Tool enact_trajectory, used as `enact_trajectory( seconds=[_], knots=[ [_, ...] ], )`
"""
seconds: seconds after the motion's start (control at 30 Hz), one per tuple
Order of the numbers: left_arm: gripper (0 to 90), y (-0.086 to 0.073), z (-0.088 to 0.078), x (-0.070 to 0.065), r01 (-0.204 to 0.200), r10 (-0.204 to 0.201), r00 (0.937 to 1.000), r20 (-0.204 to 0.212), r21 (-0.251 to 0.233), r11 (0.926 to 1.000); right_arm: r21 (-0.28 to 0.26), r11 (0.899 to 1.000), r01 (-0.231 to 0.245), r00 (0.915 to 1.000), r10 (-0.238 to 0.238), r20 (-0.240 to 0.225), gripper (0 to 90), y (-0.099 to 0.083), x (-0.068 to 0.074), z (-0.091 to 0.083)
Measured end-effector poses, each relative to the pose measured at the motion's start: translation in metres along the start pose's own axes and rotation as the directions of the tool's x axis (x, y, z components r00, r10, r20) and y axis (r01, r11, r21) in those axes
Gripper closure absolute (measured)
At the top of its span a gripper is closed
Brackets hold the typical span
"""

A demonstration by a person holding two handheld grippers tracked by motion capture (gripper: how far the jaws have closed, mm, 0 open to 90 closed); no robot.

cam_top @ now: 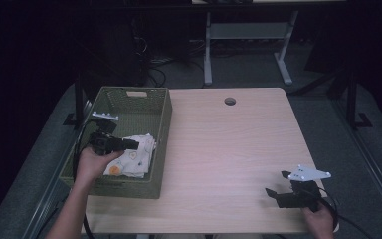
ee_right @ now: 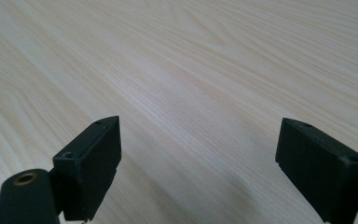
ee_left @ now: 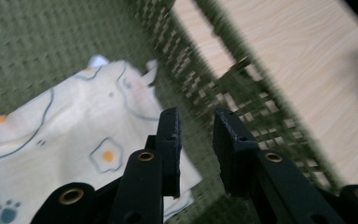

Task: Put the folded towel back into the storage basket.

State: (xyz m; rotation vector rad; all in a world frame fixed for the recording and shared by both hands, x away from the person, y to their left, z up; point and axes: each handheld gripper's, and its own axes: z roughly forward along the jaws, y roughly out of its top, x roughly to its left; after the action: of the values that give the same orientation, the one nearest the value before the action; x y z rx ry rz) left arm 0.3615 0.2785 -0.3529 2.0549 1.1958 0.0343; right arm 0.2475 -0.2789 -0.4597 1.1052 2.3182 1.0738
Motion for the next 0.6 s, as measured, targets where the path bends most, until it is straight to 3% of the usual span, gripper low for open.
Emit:
enact_trajectory(
  seconds=[0.17,0.3,0.6],
  knots=[
    [68.6,-0.006,-0.007,-0.004,0.01,-0.005,0.998,0.063,-0.066,0.9978,-0.001,1.0,-0.001,1.0,0.001,0.0,13.7,0.0,0.001,0.0],
    [65.4,-0.011,-0.01,-0.006,0.025,-0.009,0.992,0.126,-0.125,0.9919,-0.005,1.0,0.001,1.0,-0.001,0.005,13.7,0.0,0.001,-0.001],
    [56.6,-0.02,-0.007,-0.012,0.042,-0.008,0.9828,0.185,-0.183,0.9822,-0.011,1.0,-0.003,1.0,0.003,0.008,13.7,0.0,0.002,-0.003]
  ],
)
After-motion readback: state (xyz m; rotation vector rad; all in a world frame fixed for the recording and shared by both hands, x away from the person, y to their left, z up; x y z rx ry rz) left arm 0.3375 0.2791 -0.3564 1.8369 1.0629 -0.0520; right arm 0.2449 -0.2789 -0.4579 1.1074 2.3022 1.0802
